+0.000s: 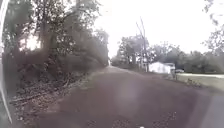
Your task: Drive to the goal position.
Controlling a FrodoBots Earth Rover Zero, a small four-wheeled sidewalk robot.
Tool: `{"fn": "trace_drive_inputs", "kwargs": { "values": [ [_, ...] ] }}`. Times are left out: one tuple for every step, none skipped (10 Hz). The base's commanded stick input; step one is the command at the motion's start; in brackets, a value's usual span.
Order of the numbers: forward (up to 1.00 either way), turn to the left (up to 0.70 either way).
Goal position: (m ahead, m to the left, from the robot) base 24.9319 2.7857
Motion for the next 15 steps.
{"fn": "trace_drive_inputs", "kwargs": {
  "values": [
    [0.70, 0.04],
    [0.70, 0.04],
    [0.70, 0.04],
    [0.70, 0.04],
    [0.70, 0.03],
    [0.70, 0.03],
    [0.70, 0.03],
    [0.70, 0.03],
    [0.70, 0.03],
    [0.70, 0.03],
    [0.70, 0.03],
    [0.70, 0.11],
    [0.70, 0.27],
    [0.70, 0.36],
    [0.70, 0.36]
  ]
}}
